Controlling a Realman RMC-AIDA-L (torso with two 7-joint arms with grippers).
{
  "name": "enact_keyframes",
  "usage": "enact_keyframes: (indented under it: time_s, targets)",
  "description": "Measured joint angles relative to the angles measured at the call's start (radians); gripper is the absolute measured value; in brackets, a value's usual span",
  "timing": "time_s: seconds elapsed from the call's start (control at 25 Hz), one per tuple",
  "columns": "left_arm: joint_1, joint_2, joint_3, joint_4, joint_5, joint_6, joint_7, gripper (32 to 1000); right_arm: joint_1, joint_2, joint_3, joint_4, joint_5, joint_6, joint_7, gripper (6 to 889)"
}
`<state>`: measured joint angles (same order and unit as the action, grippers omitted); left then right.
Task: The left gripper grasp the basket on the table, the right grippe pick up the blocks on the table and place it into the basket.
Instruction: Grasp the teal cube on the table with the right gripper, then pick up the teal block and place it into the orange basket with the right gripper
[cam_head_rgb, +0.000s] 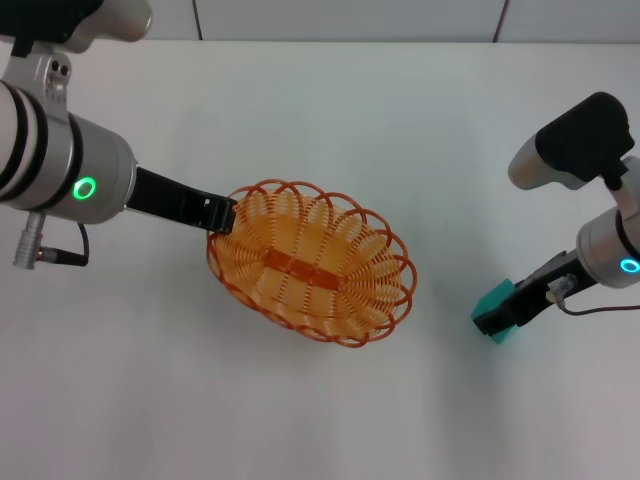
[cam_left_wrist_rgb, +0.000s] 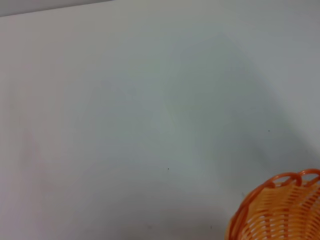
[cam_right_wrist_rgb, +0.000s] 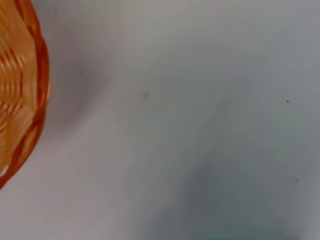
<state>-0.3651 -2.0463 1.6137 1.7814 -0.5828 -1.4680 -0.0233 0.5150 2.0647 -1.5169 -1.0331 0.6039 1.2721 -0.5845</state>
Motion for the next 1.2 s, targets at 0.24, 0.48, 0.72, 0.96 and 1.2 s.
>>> enact_keyframes:
  time_s: [0.24,0.48,0.72,0.96,1.2]
  targets:
    - [0.000,0.0009,0.000,-0.007,0.000,0.000,0.000,67,-0.001,0.000,0.006,-0.006,0.003,0.001,0.000,706]
    - [0.000,0.0015,0.001,-0.007,0.000,0.000,0.001,68,-0.005,0.000,0.011,-0.009,0.004,0.003,0.000,522]
    - [-0.004,0.0015,0.002,-0.007,0.000,0.000,0.002,68,-0.005,0.000,0.011,-0.010,0.004,0.005,0.000,523]
    - [-0.009,0.0023,0.002,-0.007,0.000,-0.005,0.001,68,-0.016,0.000,0.010,-0.058,0.004,0.021,0.000,522]
    - [-0.009,0.0030,0.002,-0.005,0.003,-0.005,0.002,67,-0.103,0.001,0.069,-0.331,0.009,0.075,0.006,522]
